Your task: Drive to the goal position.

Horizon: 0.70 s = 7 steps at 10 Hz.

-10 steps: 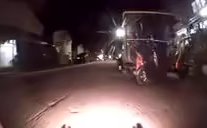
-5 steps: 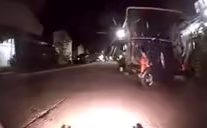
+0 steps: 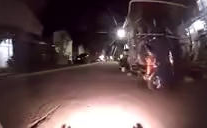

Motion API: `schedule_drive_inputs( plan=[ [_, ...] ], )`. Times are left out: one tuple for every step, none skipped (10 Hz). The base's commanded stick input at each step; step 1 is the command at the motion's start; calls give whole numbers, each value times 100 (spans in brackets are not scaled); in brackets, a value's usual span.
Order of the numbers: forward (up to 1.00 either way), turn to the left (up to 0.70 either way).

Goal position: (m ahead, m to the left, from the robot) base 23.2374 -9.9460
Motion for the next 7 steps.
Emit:
schedule_drive_inputs(
  plan=[
    [60,0],
    [60,0],
    [60,0],
    [60,-10],
    [60,-15],
    [60,-15],
    [60,-15]
  ],
)
